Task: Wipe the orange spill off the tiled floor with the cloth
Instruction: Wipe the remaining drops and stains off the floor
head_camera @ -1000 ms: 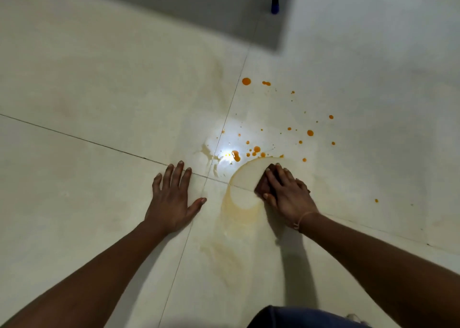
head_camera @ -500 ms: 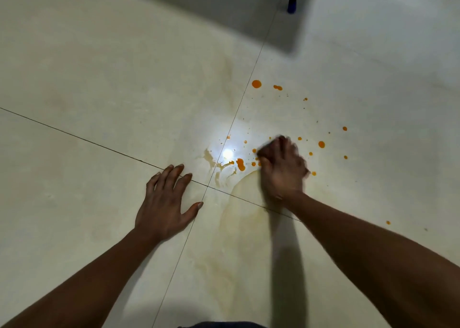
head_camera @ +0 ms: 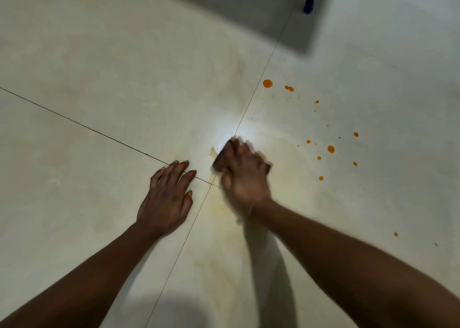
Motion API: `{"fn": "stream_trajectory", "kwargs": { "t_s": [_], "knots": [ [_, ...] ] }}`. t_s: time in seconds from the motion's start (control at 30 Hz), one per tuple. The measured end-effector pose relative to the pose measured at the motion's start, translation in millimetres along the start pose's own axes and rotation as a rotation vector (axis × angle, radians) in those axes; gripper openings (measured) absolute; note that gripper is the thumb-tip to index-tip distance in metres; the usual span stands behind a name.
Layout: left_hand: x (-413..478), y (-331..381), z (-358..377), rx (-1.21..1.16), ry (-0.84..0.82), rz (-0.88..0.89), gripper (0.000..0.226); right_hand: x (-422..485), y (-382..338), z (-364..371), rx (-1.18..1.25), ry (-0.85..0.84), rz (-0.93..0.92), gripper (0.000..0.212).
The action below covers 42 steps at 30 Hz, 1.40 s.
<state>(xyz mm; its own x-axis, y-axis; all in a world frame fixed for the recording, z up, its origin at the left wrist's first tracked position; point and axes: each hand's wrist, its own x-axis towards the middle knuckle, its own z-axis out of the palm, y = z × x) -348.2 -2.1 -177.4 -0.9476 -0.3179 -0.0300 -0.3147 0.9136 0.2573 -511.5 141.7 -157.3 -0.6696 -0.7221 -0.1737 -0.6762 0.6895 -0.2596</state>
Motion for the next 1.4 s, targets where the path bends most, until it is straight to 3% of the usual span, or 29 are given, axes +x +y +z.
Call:
{"fn": "stream_trajectory", "kwargs": {
  "t_s": [0.07,0.17,0.2,0.27,0.33,0.37,0.47,0.57,0.67,0.73,0.8,0.93,1.0,1.07,1.13,1.23,1.27,1.4],
  "knots": [
    [-0.4,1.2,-2.5,0.003,-0.007,-0.011,0.048,-73.3,-6.8,15.9,-0.044,-0.073,-0.261,0.068],
    [0.3,4.1,-5.8,0.007,-0.021,-0.018,0.047,-125.3,49.9,4.7,-0.073,-0.15,-0.404,0.071],
    [-0.4,3.6,-6.2,0.004,-0.024,-0.021,0.048,-108.2,66.1,1.5,-0.091,-0.137,-0.385,0.071],
    [-0.2,3.6,-5.0,0.007,-0.013,-0.017,0.048,-44.0,68.8,-6.1,-0.108,-0.028,-0.178,0.067],
    [-1.4,2.7,-3.3,0.02,-0.005,-0.017,0.052,18.1,31.2,-6.6,-0.046,0.048,0.04,0.066],
    [-0.6,2.9,-1.8,0.026,0.002,-0.022,0.055,31.4,9.4,-2.6,-0.034,0.059,0.059,0.066],
    [0.0,4.5,-1.8,0.021,-0.005,-0.061,0.062,-14.6,-17.5,13.4,-0.041,-0.046,-0.257,0.068],
    [-1.2,5.4,-4.8,-0.003,-0.003,-0.079,0.062,-93.9,31.4,8.5,-0.07,-0.148,-0.444,0.072],
    [-1.0,4.8,-4.2,0.0,0.001,-0.063,0.061,-50.0,82.1,-10.2,-0.101,-0.06,-0.282,0.072],
    [-0.9,3.2,-2.4,0.014,0.013,-0.057,0.06,26.0,67.1,-16.8,-0.094,0.047,-0.039,0.068],
    [-0.1,3.3,-1.0,0.022,0.02,-0.052,0.061,77.6,21.9,-15.4,-0.052,0.072,0.066,0.065],
    [-1.1,3.9,-2.2,0.006,0.027,-0.073,0.06,12.3,-30.3,14.0,-0.07,-0.035,-0.301,0.067],
    [-1.3,5.5,-4.7,-0.004,0.022,-0.082,0.06,-55.8,-1.4,10.3,-0.074,-0.152,-0.45,0.07],
    [-0.9,5.8,-5.7,-0.005,0.019,-0.08,0.06,-71.9,43.2,0.6,-0.087,-0.154,-0.495,0.07],
    [-1.0,4.8,-4.6,0.003,0.022,-0.073,0.06,-40.1,60.4,-4.2,-0.114,-0.084,-0.318,0.069],
    [-0.8,5.0,-2.7,0.006,0.026,-0.067,0.059,1.8,17.6,-1.7,-0.042,0.031,-0.007,0.07],
    [-0.5,5.6,-2.9,0.005,0.022,-0.068,0.059,-8.5,-0.1,6.2,-0.02,0.035,-0.047,0.07],
    [0.0,7.8,-5.4,-0.001,0.019,-0.055,0.056,-145.5,-18.8,28.1,-0.024,-0.19,-0.541,0.074]
  ]
}}
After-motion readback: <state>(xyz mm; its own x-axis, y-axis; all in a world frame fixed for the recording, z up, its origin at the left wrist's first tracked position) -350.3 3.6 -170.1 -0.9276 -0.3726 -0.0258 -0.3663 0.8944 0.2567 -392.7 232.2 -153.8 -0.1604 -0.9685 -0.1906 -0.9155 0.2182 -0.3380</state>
